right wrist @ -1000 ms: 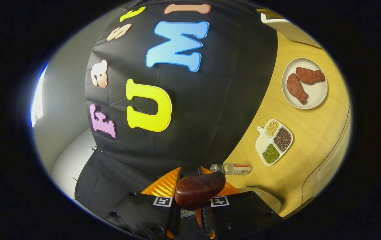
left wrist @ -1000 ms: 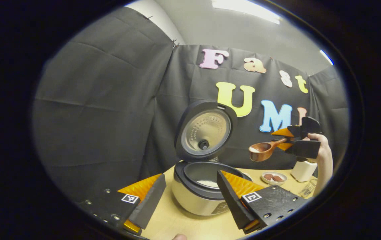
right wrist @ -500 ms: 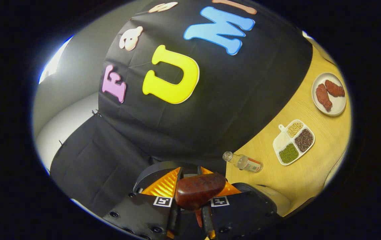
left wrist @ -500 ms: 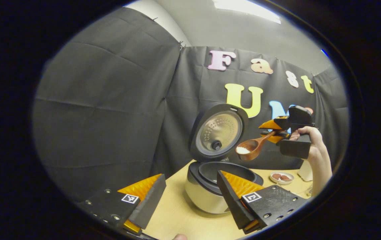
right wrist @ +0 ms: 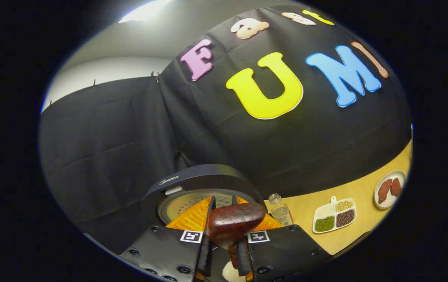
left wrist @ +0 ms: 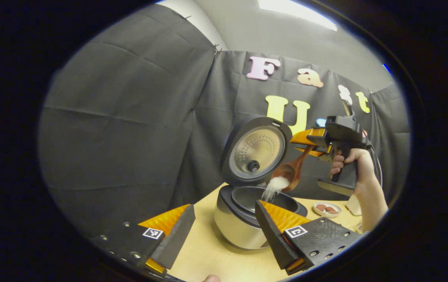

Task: Close the left gripper, press the button to open the rice cooker; take a wooden spoon from the chopstick holder with the right hand, scoop a spoonful of rice and pour it into the rice cooker, then put the wooden spoon back into the chopstick holder.

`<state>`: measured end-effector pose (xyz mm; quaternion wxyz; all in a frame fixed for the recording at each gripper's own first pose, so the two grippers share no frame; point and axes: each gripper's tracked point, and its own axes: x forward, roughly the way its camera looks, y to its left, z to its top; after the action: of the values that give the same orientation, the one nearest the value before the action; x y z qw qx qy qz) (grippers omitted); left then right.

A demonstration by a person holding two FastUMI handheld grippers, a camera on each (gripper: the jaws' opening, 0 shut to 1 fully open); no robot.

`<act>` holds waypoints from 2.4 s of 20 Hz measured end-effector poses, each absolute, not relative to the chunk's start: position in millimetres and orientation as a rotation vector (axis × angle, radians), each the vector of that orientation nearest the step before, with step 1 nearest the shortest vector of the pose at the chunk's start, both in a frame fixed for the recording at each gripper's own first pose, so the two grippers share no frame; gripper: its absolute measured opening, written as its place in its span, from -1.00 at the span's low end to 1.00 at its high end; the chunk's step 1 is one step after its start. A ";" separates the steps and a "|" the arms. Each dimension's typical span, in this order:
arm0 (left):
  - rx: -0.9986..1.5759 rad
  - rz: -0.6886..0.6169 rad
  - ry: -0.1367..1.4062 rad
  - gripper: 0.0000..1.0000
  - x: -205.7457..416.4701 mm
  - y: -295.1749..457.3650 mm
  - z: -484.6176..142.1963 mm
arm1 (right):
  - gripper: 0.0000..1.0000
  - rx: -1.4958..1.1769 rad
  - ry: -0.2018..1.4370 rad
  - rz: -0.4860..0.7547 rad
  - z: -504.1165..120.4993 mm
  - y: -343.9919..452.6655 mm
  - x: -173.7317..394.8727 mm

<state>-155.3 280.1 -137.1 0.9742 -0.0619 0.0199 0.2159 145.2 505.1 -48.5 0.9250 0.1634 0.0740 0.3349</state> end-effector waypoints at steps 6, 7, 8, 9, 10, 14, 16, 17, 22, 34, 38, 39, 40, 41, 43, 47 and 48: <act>-0.122 0.439 0.036 0.92 -161.3 279.7 -136.1 | -0.46 0.136 0.112 0.737 -67.1 523.0 131.3; -0.125 0.437 0.037 0.92 -161.3 279.2 -135.7 | -0.46 0.102 0.106 0.746 -70.3 524.9 129.0; -0.127 0.433 0.039 0.93 -162.1 278.0 -135.7 | -0.50 0.077 0.100 0.761 -66.9 531.0 129.8; -0.129 0.428 0.043 0.92 -162.0 276.5 -135.3 | -0.50 0.059 0.100 0.791 -69.1 535.8 126.9; -0.130 0.428 0.043 0.92 -163.4 275.9 -135.4 | -0.46 0.051 0.103 0.818 -71.4 539.4 121.5; -0.122 0.434 0.041 0.92 -168.7 275.8 -133.9 | -0.46 -0.036 0.051 0.855 -71.7 539.8 107.8; -0.118 0.430 0.046 0.92 -168.0 274.3 -132.6 | -0.50 -0.084 0.025 0.863 -73.7 540.4 105.4; -0.119 0.425 0.048 0.92 -166.1 272.8 -133.7 | -0.50 -0.097 0.029 0.878 -78.3 540.6 101.8; -0.134 0.422 0.055 0.92 -165.4 268.3 -137.7 | -0.46 -0.147 0.009 0.876 -71.8 523.3 95.1; -0.153 0.322 0.064 0.92 -129.3 204.8 -131.0 | -0.48 -0.015 0.017 0.799 -11.9 379.7 77.6; -0.158 0.274 0.073 0.93 -108.1 173.1 -131.8 | -0.46 -0.022 -0.002 0.724 -7.8 315.4 76.7; -0.154 0.263 0.074 0.93 -104.5 164.9 -130.4 | -0.46 -0.011 -0.003 0.700 -12.8 293.1 70.1; -0.146 0.253 0.075 0.93 -100.2 156.0 -130.6 | -0.46 0.013 -0.013 0.675 -13.5 274.8 69.1; -0.134 0.249 0.074 0.93 -96.9 149.6 -130.0 | -0.46 0.042 -0.014 0.655 -16.8 259.6 66.8; -0.114 0.250 0.072 0.94 -87.6 139.4 -131.0 | -0.48 0.092 0.002 0.631 -28.9 232.6 62.6; -0.144 0.211 0.095 0.92 -73.7 109.6 -141.9 | -0.46 0.097 0.000 0.519 -40.2 166.2 65.2; -0.146 0.205 0.102 0.94 -71.1 104.4 -145.2 | -0.50 0.090 -0.004 0.484 -43.0 148.2 66.7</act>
<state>-71.1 104.4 -145.2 0.9908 -0.0725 0.0506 0.1022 66.7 148.2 -43.0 0.9698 0.0446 -0.0021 0.2397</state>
